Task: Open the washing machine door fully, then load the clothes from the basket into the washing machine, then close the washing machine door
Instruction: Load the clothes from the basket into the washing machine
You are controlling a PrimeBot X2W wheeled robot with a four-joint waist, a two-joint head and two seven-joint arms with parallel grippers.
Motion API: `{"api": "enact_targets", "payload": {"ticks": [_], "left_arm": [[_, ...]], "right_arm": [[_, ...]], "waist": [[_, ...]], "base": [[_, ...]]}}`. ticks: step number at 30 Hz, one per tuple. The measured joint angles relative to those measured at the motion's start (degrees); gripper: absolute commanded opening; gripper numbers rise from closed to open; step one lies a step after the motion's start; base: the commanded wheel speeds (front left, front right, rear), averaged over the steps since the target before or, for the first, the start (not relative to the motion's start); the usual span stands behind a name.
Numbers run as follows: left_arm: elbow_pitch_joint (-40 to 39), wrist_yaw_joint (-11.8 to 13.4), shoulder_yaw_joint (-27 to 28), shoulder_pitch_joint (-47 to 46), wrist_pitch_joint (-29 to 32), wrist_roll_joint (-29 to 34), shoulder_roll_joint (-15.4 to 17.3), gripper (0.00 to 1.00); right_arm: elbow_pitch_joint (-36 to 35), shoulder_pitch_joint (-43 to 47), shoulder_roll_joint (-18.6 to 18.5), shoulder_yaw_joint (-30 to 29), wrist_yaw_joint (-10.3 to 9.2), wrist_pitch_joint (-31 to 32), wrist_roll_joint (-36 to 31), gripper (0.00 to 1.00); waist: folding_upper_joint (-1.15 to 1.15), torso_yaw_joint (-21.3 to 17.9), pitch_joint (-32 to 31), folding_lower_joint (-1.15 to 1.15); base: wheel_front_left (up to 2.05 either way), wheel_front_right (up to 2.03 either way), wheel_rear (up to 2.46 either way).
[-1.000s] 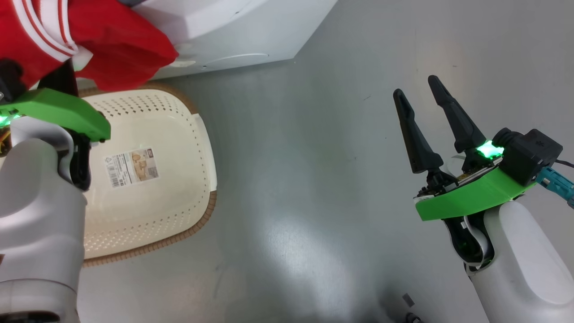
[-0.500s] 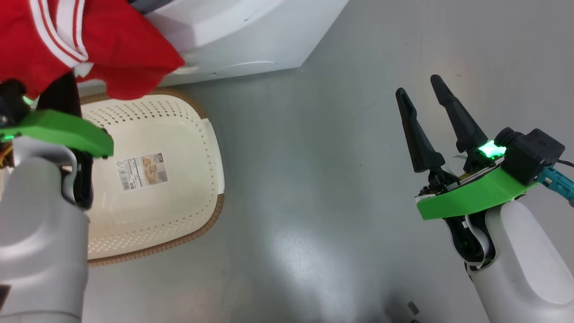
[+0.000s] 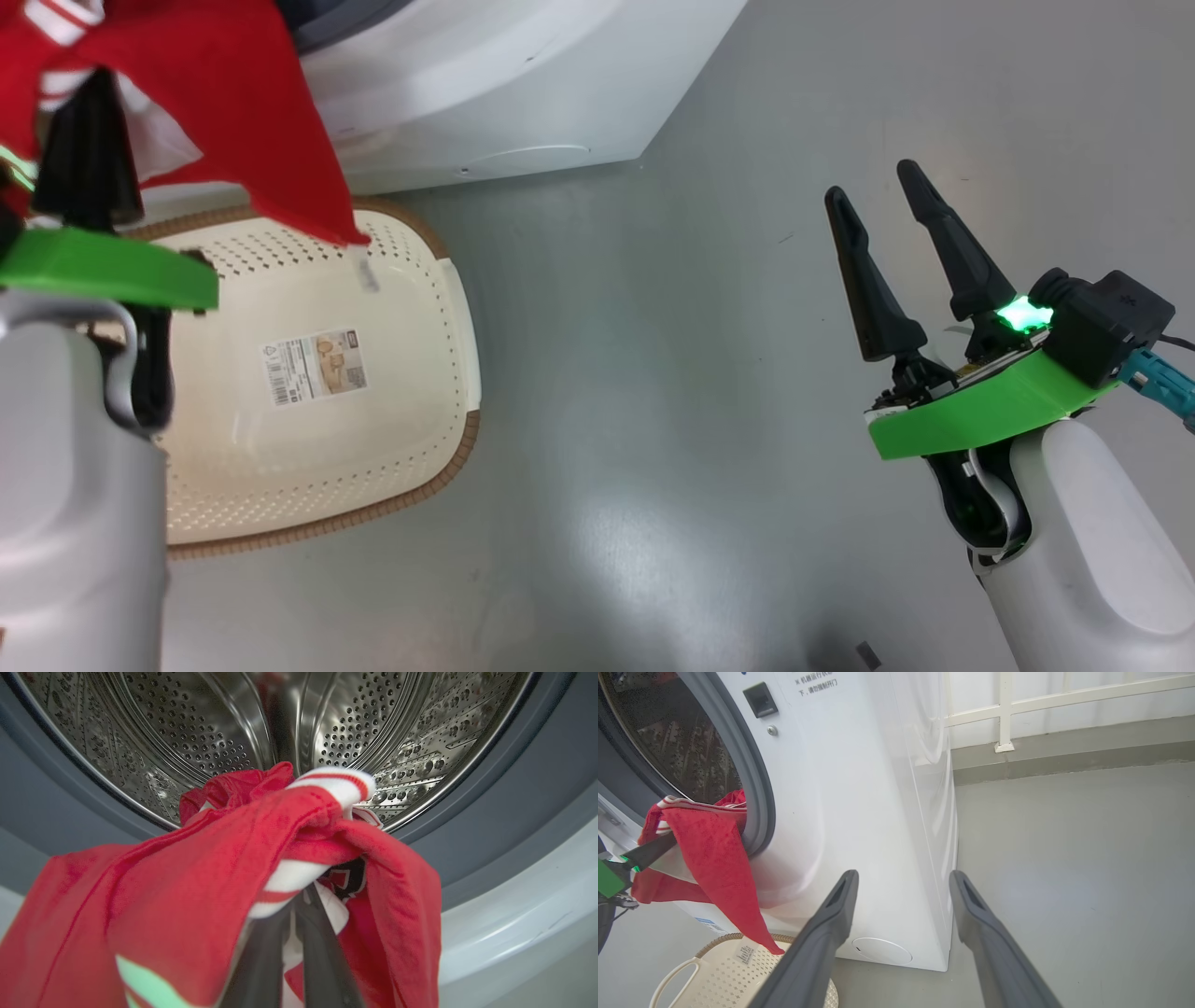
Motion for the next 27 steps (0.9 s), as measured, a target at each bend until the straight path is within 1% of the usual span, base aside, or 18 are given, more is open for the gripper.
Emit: {"api": "enact_targets", "payload": {"ticks": [3, 6, 11, 14, 15, 19, 24, 27], "left_arm": [[0.77, 0.00, -0.41, -3.67, 2.13, 0.33, 0.49, 0.00], [3.58, 0.00, -0.82, -9.28, 4.48, 0.55, 1.64, 0.00], [11.36, 0.14, -1.57, -17.98, 7.64, 1.82, 3.23, 0.00], [15.90, 0.60, -2.10, -22.53, 8.20, 2.42, 3.89, 0.00], [15.90, 0.60, -2.10, -22.53, 8.20, 2.42, 3.89, 0.00], [20.83, 0.69, -2.83, -28.68, 7.55, 3.66, 4.91, 0.00], [24.44, 1.62, -3.68, -34.28, 2.82, 4.95, 5.60, 0.00], [25.51, 1.98, -4.19, -36.23, 1.00, 5.23, 5.56, 0.00]], "right_arm": [[-0.05, 0.00, 0.03, 0.15, 0.00, 0.00, 0.01, 1.00], [-0.11, -0.02, 0.31, 0.49, 0.00, 0.00, 0.01, 1.00], [-0.23, -0.06, 1.07, 0.71, 0.00, 0.00, 0.02, 1.00], [-0.36, -0.07, 1.48, 0.62, 0.00, 0.00, 0.02, 1.00], [-0.36, -0.07, 1.48, 0.62, 0.00, 0.00, 0.02, 1.00], [-0.62, -0.16, 2.22, 0.53, 0.00, 0.00, 0.02, 1.00], [-0.85, -0.26, 2.66, 0.29, 0.00, 0.00, 0.02, 1.00], [-1.07, -0.26, 2.67, -0.13, 0.00, 0.00, 0.02, 1.00]], "waist": [[0.00, -0.33, 0.27, 0.00], [0.00, -0.96, 0.78, 0.00], [0.00, -2.70, 1.96, 0.00], [0.00, -3.95, 2.80, 0.00], [0.00, -3.95, 2.80, 0.00], [0.00, -5.60, 4.14, 0.00], [0.00, -7.34, 5.63, 0.00], [0.00, -7.83, 6.37, 0.00]], "base": [[0.00, 0.00, 0.00], [0.00, 0.00, 0.00], [0.00, 0.00, 0.00], [0.00, 0.00, 0.00], [0.00, 0.00, 0.00], [0.00, 0.00, 0.00], [0.00, 0.00, 0.00], [0.00, 0.00, 0.00]]}}
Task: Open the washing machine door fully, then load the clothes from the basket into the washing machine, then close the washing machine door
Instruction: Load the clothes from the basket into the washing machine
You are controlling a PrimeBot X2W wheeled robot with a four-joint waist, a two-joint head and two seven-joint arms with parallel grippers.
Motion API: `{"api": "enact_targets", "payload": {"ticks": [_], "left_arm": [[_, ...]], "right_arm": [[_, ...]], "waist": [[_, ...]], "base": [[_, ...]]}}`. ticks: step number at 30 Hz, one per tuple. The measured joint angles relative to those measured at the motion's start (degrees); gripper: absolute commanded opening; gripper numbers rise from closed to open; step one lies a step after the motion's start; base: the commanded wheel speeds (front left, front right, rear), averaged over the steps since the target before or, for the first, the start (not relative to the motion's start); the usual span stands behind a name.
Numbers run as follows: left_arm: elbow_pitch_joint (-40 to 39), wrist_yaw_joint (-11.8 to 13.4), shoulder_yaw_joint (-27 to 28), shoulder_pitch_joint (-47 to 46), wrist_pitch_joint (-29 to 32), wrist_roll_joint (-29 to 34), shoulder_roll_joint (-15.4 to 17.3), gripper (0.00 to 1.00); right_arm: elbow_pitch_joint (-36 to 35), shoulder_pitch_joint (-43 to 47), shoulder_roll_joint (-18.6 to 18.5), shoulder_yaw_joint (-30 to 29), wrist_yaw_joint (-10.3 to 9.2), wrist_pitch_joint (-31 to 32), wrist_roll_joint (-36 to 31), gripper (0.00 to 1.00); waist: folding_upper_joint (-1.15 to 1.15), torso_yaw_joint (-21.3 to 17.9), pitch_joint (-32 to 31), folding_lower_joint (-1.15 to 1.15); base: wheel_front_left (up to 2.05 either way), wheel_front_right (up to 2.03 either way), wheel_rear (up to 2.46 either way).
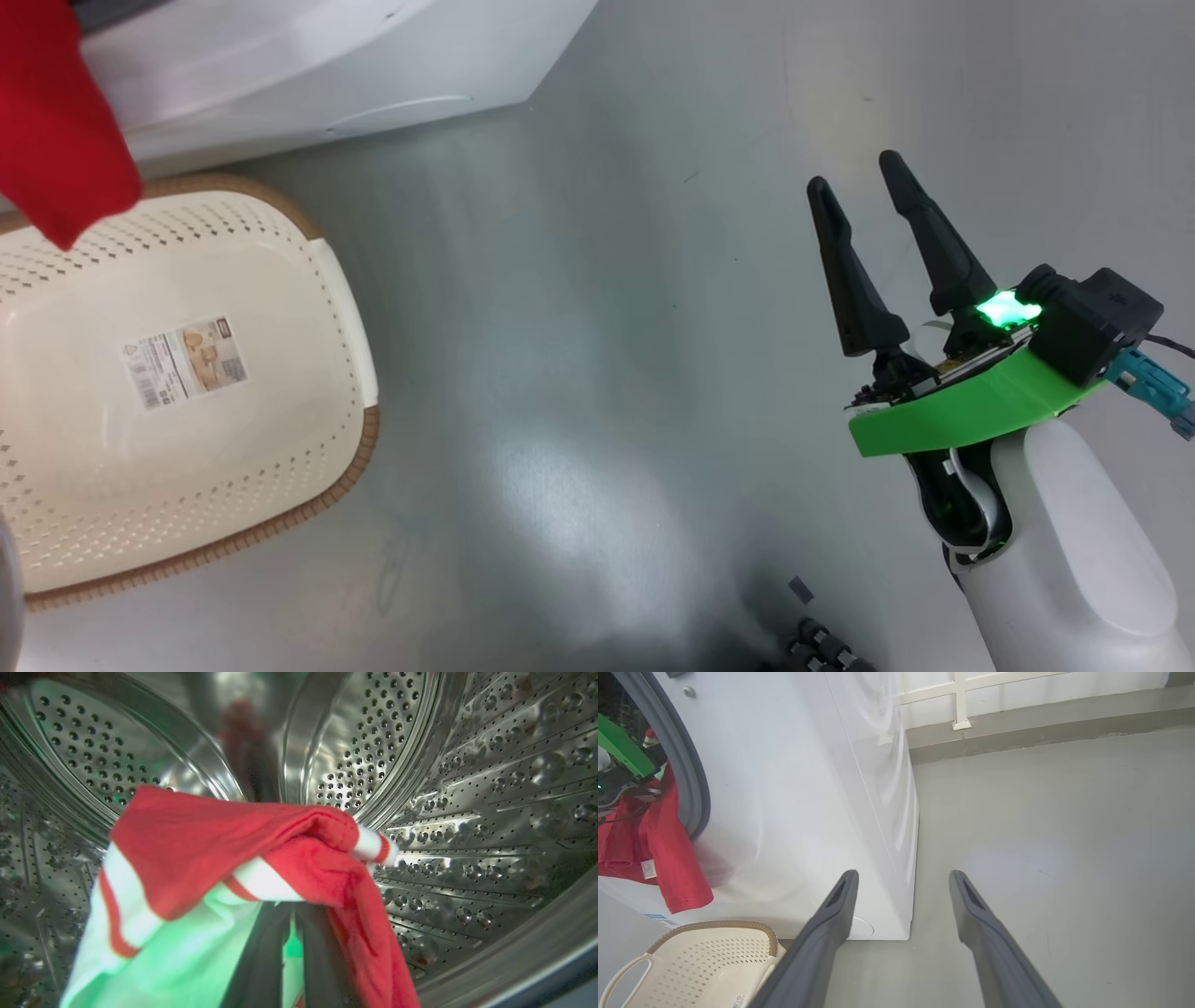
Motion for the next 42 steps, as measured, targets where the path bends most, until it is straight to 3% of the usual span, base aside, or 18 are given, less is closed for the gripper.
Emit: {"api": "enact_targets", "payload": {"ticks": [7, 9, 11, 23, 42], "left_arm": [[8.05, -0.09, -0.85, -0.71, 0.13, -0.42, -0.79, 0.00], [9.51, -0.51, -1.05, -0.81, 0.13, -0.60, -0.90, 0.40], [10.68, -0.62, -1.14, -1.17, 0.12, -0.99, -1.14, 1.00], [11.91, -1.48, -2.35, -1.19, -0.82, -2.21, -2.32, 1.00], [-6.13, -1.97, -3.33, 15.44, -1.07, -4.31, -1.99, 1.00]], "right_arm": [[0.04, -0.01, -0.01, 0.12, 0.00, 0.00, -0.01, 1.00], [0.04, -0.02, -0.07, 0.12, 0.00, 0.00, -0.01, 1.00], [0.07, -0.02, -0.19, 0.12, 0.00, 0.00, -0.01, 1.00], [0.63, -0.01, -0.87, 0.22, 0.00, 0.00, -0.02, 1.00], [0.81, 0.32, -1.85, -0.13, 0.00, 0.00, -0.01, 1.00]], "waist": [[0.00, 0.84, 0.19, 0.00], [0.00, 1.19, 0.07, 0.00], [0.00, 1.55, -0.07, 0.00], [0.00, 3.04, -2.14, 0.00], [0.00, 5.96, -5.34, 0.00]], "base": [[0.00, 0.00, 0.00], [0.00, 0.00, 0.00], [0.00, 0.00, 0.00], [0.00, 0.00, 0.00], [0.00, 0.00, 0.00]]}}
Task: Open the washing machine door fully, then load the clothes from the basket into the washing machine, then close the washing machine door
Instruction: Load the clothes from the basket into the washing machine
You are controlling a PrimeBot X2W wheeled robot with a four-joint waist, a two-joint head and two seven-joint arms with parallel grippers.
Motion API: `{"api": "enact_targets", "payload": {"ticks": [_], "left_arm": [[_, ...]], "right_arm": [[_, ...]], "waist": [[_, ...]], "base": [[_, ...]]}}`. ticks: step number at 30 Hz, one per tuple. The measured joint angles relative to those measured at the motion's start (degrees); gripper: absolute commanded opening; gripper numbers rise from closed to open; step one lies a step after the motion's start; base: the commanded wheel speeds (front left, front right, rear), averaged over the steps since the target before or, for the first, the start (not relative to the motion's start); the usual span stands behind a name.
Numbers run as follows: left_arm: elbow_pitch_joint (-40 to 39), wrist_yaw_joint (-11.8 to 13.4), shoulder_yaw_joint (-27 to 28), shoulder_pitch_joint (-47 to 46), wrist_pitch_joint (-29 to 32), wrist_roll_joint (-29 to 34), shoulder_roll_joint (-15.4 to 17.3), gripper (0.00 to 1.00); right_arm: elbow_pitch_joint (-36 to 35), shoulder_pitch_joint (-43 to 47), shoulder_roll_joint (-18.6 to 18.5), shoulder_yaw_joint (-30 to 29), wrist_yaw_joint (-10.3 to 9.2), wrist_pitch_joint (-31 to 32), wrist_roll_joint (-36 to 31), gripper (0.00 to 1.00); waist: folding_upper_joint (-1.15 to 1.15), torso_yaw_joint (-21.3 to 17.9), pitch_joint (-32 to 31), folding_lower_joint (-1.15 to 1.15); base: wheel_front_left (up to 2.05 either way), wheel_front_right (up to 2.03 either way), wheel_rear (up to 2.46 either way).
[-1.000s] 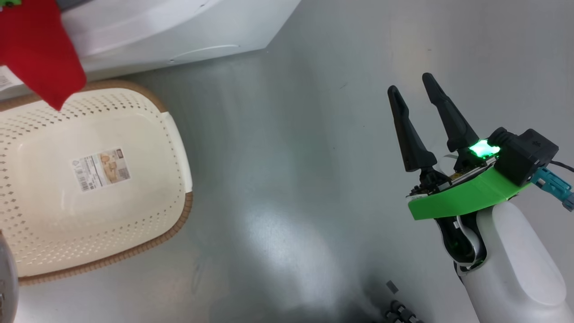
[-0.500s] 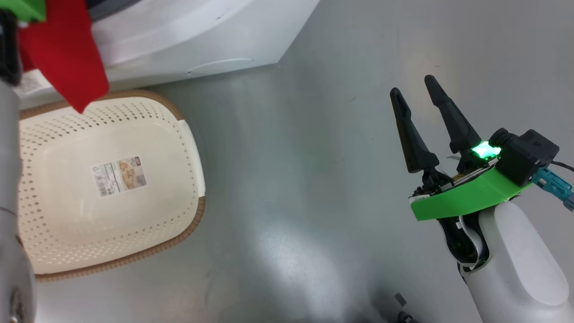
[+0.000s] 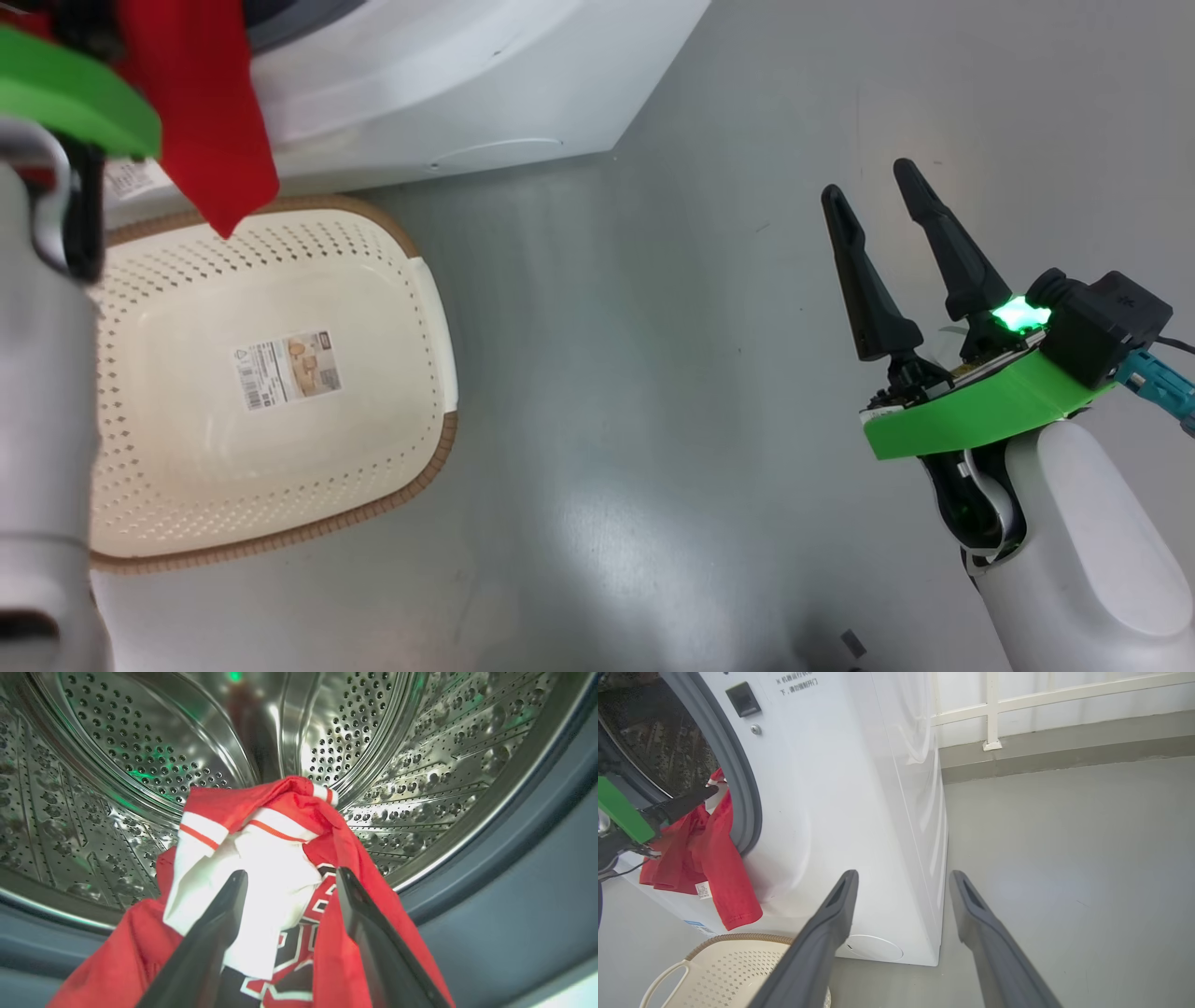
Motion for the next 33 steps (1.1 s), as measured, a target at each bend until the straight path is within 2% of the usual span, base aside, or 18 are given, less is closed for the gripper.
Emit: {"api": "enact_targets", "payload": {"ticks": [7, 21, 28, 33], "left_arm": [[-10.53, 0.67, 0.71, 11.06, 0.01, -0.03, 0.03, 1.00], [-32.62, 3.83, 3.96, 32.25, 0.00, -1.09, -0.13, 1.00], [-40.58, 5.06, 5.48, 40.84, 0.00, -1.23, -1.97, 1.00], [-43.31, 5.27, 6.50, 44.40, 0.00, -1.23, -2.55, 1.00]], "right_arm": [[0.03, 0.69, -0.08, -0.23, 0.00, 0.00, 0.00, 1.00], [0.00, 1.32, -0.87, -0.45, 0.00, 0.00, 0.00, 1.00], [-0.09, 1.34, -1.03, -0.66, 0.00, 0.00, 0.00, 1.00], [-0.20, 1.38, -1.19, -0.87, 0.00, 0.00, 0.00, 1.00]], "waist": [[0.00, 0.32, -1.43, 0.00], [0.00, 1.80, -2.57, 0.00], [0.00, 2.22, -2.71, 0.00], [0.00, 2.49, -2.71, 0.00]], "base": [[0.00, 0.00, 0.00], [0.00, 0.00, 0.00], [0.00, 0.00, 0.00], [0.00, 0.00, 0.00]]}}
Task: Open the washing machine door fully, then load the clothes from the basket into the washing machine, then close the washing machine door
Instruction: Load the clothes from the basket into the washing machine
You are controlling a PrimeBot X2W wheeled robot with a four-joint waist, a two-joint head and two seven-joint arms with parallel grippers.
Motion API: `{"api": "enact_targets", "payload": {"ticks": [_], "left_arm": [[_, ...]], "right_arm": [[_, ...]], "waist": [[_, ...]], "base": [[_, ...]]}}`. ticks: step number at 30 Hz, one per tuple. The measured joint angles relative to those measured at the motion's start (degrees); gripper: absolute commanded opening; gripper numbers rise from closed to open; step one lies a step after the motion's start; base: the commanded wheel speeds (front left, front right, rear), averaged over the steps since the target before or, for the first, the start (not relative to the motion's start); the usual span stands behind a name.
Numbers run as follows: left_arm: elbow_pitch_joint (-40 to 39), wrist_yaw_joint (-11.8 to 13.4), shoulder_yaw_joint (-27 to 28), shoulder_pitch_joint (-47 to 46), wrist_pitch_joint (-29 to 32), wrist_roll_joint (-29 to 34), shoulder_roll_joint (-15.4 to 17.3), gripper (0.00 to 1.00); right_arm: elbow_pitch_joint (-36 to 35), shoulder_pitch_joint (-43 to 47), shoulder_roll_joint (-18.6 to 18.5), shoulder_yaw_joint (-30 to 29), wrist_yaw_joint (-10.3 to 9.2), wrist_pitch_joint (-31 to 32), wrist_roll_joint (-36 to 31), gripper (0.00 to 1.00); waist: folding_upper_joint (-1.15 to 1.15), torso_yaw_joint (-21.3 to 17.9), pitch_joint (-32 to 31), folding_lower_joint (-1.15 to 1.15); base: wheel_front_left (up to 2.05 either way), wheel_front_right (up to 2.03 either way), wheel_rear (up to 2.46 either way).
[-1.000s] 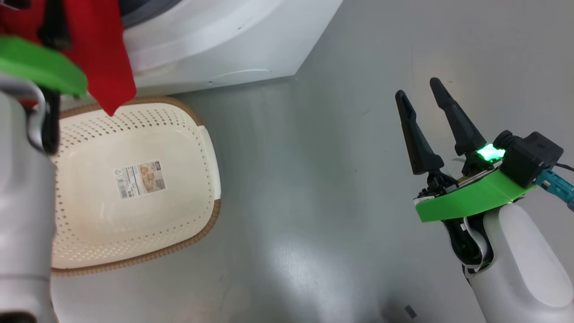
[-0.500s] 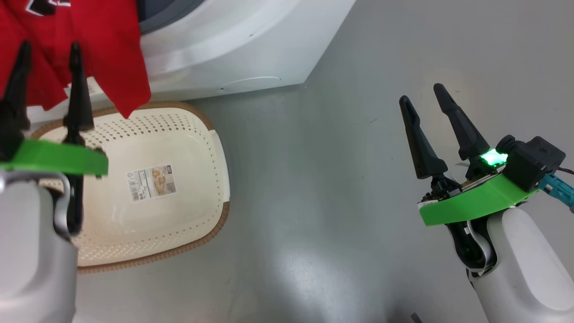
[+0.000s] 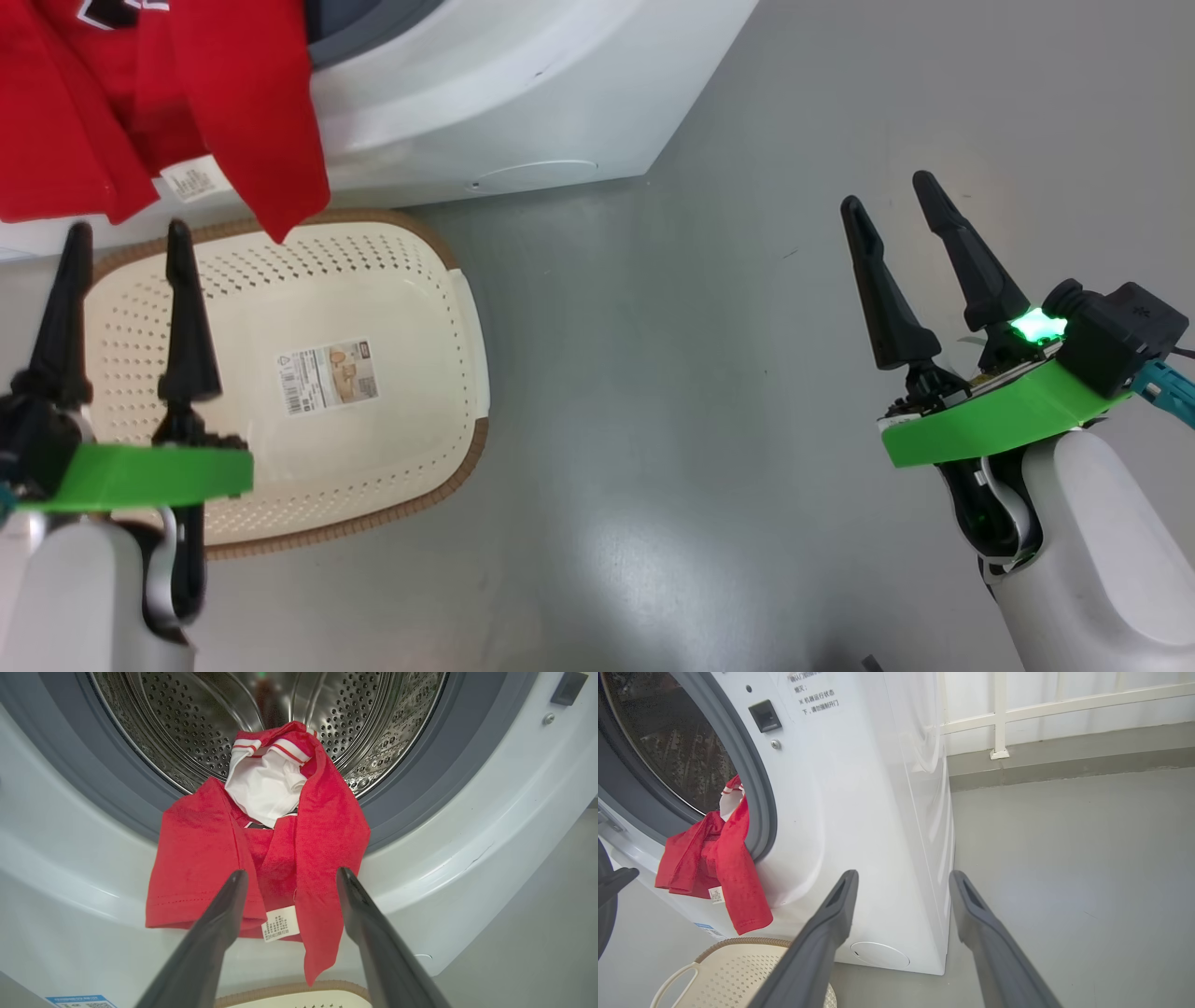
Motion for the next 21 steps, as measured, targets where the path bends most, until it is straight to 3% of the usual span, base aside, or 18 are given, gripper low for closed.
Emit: {"api": "enact_targets", "payload": {"ticks": [12, 21], "left_arm": [[-2.14, -0.35, 2.30, 5.74, 0.00, 1.02, -3.88, 1.00], [-2.14, -1.34, 3.76, 5.74, 0.00, 2.24, -4.95, 1.00]], "right_arm": [[-0.09, 0.01, -0.58, -0.12, 0.00, 0.00, 0.00, 1.00], [-0.01, 0.01, -0.68, 0.13, 0.00, 0.00, 0.00, 1.00]], "waist": [[0.00, 0.81, 0.15, 0.00], [0.00, 0.85, -0.40, 0.00]], "base": [[0.00, 0.00, 0.00], [0.00, 0.00, 0.00]]}}
